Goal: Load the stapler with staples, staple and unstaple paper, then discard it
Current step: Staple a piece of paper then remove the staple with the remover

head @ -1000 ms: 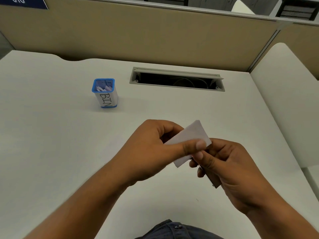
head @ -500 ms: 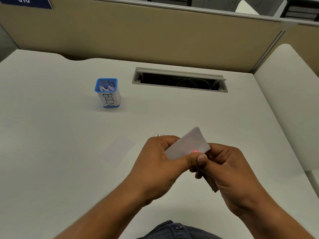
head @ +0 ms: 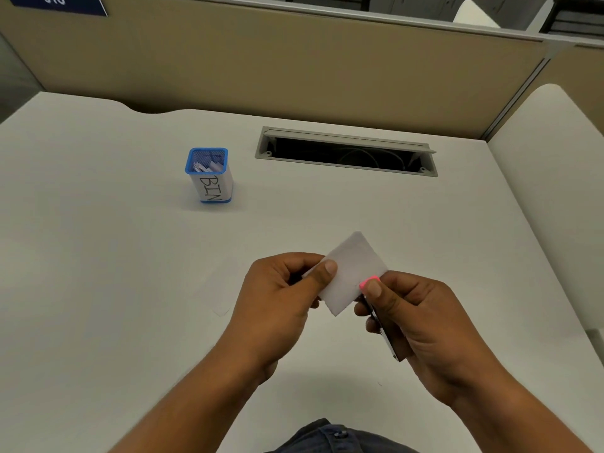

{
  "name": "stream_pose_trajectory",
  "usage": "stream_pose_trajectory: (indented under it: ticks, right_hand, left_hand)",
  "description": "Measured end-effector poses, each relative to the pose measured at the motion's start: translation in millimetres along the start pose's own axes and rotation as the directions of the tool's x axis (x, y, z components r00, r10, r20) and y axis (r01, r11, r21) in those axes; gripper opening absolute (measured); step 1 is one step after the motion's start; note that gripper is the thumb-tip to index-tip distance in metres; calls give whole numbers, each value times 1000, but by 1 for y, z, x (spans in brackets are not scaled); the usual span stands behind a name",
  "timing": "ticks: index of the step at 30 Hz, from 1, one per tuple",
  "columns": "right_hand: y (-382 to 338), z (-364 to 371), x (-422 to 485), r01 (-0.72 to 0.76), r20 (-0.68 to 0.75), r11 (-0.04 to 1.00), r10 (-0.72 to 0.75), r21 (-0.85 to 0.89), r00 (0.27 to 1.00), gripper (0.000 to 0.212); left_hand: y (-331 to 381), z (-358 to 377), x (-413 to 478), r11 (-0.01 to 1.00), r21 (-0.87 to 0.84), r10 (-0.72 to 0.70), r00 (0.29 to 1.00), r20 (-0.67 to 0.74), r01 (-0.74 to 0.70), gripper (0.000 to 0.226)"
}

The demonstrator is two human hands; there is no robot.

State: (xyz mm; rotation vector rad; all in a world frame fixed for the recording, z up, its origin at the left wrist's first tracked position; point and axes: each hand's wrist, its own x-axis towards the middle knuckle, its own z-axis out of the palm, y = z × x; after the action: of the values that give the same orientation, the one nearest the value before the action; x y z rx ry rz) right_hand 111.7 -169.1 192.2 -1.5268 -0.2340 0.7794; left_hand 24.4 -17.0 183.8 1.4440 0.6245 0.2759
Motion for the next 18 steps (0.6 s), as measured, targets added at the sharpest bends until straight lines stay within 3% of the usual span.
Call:
stream_pose_trajectory:
  ticks: [6,9,12,14,16,18]
  right_hand:
    - [8,-6,6,-43,-16,984,46,171,999,42]
    - [17,-13,13,-57,-20,986,61,156,998,45]
    - [35,-18,27,-52,-91,999,51,-14,995,43]
    - [54,-23,41,-52,-180,964,5,-262,984,35]
    - [76,-28,58,-34,-220,836,-104,-547,970,36]
    - [95,-30,74,-14,-212,727,-182,-686,960,40]
  left_hand:
    - [-4,-3,2,998,-58,-5,994,-113,-2,12]
    - [-8,-6,2,997,-77,-21,991,-136,10,11]
    - [-13,-10,0,996,-85,-44,988,-149,32,11]
    - [-16,-13,-3,996,-83,-57,987,-153,45,11]
    - [-18,-16,-5,996,-77,-64,985,-158,52,10]
    - [-20,-19,-7,996,-73,-71,983,-168,59,11]
